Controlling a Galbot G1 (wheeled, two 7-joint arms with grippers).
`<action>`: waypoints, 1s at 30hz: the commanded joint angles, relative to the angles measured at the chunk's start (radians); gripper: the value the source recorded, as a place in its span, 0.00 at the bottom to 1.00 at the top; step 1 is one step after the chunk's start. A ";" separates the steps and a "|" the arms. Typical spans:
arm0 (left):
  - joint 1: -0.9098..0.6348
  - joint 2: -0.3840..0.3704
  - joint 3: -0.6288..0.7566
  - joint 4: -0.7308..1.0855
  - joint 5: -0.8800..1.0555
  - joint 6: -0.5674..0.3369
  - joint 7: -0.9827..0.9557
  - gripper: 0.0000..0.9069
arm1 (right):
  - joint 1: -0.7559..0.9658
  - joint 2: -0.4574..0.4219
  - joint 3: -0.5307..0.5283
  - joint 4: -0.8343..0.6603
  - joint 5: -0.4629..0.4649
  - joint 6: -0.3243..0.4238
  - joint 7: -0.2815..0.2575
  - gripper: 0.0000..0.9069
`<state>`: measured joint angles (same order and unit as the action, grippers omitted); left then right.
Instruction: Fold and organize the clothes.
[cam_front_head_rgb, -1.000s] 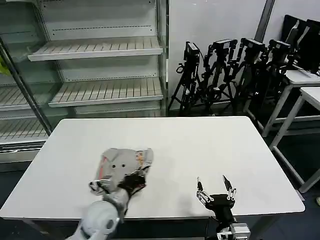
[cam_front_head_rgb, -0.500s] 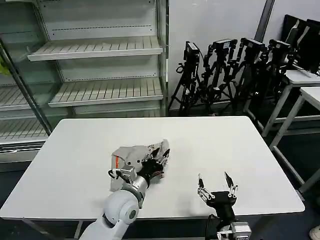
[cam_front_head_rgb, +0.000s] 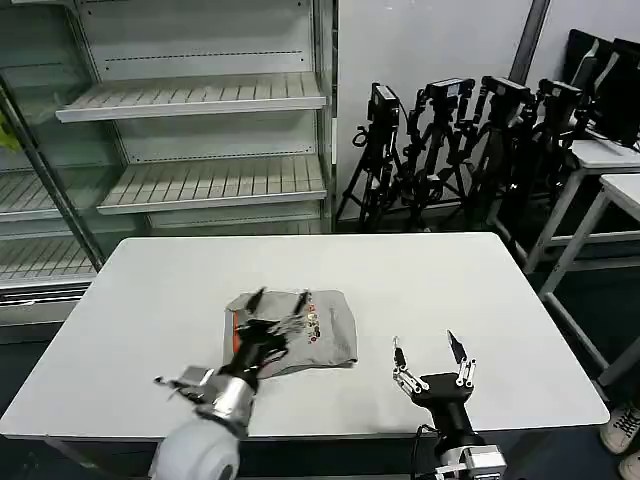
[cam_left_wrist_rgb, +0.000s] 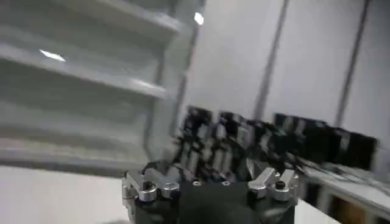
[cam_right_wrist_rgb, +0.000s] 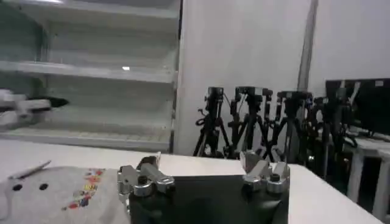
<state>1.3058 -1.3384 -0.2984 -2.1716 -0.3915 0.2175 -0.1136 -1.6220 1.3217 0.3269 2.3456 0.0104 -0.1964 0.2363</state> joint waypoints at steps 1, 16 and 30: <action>0.340 -0.053 -0.222 -0.208 0.277 -0.207 0.044 1.00 | 0.000 -0.005 -0.002 0.004 0.010 0.054 -0.006 1.00; 0.394 -0.154 -0.200 -0.257 0.352 -0.177 0.075 1.00 | 0.008 0.024 -0.028 -0.020 -0.026 0.030 0.007 1.00; 0.426 -0.151 -0.195 -0.279 0.356 -0.179 0.080 1.00 | 0.007 0.029 -0.024 0.013 0.020 0.016 0.005 1.00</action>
<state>1.6932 -1.4732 -0.4818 -2.4200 -0.0635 0.0486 -0.0381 -1.6200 1.3448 0.3050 2.3464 -0.0265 -0.1795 0.2483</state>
